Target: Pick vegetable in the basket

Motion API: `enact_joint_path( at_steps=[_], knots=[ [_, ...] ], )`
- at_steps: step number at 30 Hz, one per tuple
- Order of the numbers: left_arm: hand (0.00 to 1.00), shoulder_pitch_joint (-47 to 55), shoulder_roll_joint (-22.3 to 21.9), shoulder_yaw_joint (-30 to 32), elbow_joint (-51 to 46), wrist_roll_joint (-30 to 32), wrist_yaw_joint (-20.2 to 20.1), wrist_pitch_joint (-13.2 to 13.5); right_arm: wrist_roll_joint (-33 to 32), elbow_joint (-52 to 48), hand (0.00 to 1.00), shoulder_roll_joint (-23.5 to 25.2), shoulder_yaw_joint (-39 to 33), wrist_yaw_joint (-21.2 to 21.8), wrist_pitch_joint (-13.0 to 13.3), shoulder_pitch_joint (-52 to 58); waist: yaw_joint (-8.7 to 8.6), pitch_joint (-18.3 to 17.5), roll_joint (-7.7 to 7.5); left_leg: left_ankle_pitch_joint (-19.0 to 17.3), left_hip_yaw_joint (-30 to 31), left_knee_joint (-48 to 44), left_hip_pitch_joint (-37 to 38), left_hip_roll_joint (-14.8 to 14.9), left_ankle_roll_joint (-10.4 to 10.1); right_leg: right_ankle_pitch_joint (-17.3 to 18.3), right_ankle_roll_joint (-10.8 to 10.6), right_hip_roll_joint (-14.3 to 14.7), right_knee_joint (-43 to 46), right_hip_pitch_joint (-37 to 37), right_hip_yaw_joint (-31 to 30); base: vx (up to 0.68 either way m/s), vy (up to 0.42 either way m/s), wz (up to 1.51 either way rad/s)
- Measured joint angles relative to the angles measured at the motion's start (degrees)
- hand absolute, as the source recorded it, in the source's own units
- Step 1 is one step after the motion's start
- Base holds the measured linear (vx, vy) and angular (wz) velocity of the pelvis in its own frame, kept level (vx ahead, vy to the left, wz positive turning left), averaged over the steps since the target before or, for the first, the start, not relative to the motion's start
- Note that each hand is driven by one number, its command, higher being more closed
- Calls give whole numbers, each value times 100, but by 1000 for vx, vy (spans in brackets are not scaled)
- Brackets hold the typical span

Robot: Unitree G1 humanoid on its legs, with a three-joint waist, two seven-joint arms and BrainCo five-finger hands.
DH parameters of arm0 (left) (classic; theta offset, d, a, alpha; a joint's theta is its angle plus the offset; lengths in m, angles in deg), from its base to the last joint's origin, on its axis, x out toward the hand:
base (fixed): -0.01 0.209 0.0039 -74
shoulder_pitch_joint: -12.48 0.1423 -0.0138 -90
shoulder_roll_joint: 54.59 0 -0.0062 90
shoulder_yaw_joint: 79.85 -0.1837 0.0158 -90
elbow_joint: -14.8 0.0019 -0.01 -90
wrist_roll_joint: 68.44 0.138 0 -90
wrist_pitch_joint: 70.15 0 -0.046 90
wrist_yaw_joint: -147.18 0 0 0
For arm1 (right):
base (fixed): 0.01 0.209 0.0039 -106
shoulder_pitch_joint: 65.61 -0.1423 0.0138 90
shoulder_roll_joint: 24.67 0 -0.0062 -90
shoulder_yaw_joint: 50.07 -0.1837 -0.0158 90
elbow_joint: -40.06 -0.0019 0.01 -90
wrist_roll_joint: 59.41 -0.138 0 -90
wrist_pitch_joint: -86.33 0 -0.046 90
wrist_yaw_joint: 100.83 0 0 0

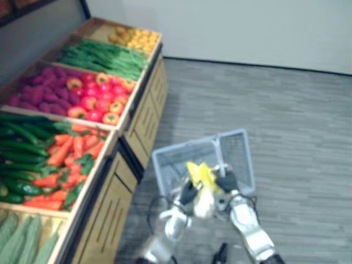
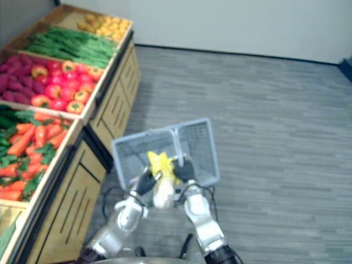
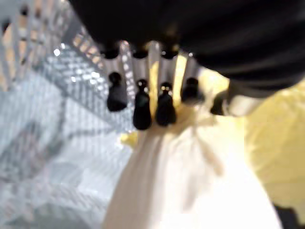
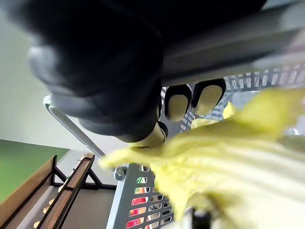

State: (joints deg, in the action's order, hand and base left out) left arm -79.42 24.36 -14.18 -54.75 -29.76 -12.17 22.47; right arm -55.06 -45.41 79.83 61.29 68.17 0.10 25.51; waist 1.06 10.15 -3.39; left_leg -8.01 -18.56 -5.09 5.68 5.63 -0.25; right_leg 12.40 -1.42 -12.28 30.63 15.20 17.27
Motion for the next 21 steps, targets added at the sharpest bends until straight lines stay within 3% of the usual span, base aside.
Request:
enact_joint_path(
  at_steps=[1,2,3,5,8,10,11,12,15,18,19,20,21],
  knots=[
    [0,-82,0,3,133,4,1,-31,-5,-11,100,7,72,28,1,10,-19,-3,-5,-26,13,-2,12,65,-82,-93,-84,104,-430,-4,-181,268,-286,14],
    [0,-201,4,5,317,41,32,-78,-43,-51,100,15,205,53,24,64,-85,-22,-67,-103,52,-12,45,133,-299,-539,-125,239,-1406,-109,-602,296,-318,12],
    [0,-275,-58,4,447,54,51,-93,-45,-82,100,24,227,125,34,153,-107,25,-7,-205,74,-19,200,244,-542,-1183,-210,388,-1599,-281,-649,316,-318,1],
    [0,-298,-121,0,456,110,92,-115,-40,-148,100,-63,175,160,33,318,-119,-15,205,-236,21,-57,279,575,-652,-1041,-90,706,-1607,-375,-586,355,-335,-19],
    [0,-313,-229,71,461,262,150,-73,-43,-140,100,-111,17,161,26,602,-243,-13,243,-225,73,-494,246,885,-685,-619,-14,943,-1543,-580,-480,253,-229,10],
    [0,-178,-319,298,433,260,154,-52,-44,-62,100,-147,-25,167,24,694,-229,5,292,-274,310,-2041,-372,1208,-595,-542,60,1052,-1836,-971,-366,200,-158,21],
    [0,-61,-373,480,340,245,157,-53,-43,3,100,-256,-48,171,23,695,-198,40,432,-159,560,-3219,-884,1485,-451,-528,115,1173,-2025,-1269,-272,213,-66,20],
    [0,70,-409,628,216,203,165,-44,-41,118,100,-351,-80,168,4,695,-140,47,560,-174,692,-4028,-1238,1607,-470,-469,228,1222,-2090,-1507,-196,231,-23,20],
    [0,298,-464,930,-13,177,172,-4,-28,299,100,-411,-418,129,-4,677,69,48,589,-427,390,-4298,-1681,1379,-444,-409,190,1039,-2264,-1873,-101,253,67,24],
    [0,608,-524,1198,-478,-8,206,-9,18,604,100,-445,-1339,-70,-11,643,93,73,527,-419,-656,-3101,-2045,851,-368,-294,-190,569,-2293,-2143,438,276,134,89],
    [0,741,-538,1248,-697,-16,214,-10,18,765,100,-484,-1830,-164,-10,643,89,-6,662,229,-1477,-2402,-2041,777,-125,-181,-385,495,-2278,-2244,726,338,198,139],
    [0,812,-520,1281,-869,-14,215,-5,17,1082,100,-481,-2247,-299,-51,627,57,-85,633,79,-2206,-2081,-1843,593,288,-43,-571,367,-2242,-2382,1038,406,228,157],
    [0,814,-516,1282,-922,-15,215,-2,17,1246,100,-499,-2429,-346,-65,613,49,-112,578,68,-2458,-1906,-1794,452,388,-23,-597,269,-2256,-2440,1243,330,193,162]
  ],
)
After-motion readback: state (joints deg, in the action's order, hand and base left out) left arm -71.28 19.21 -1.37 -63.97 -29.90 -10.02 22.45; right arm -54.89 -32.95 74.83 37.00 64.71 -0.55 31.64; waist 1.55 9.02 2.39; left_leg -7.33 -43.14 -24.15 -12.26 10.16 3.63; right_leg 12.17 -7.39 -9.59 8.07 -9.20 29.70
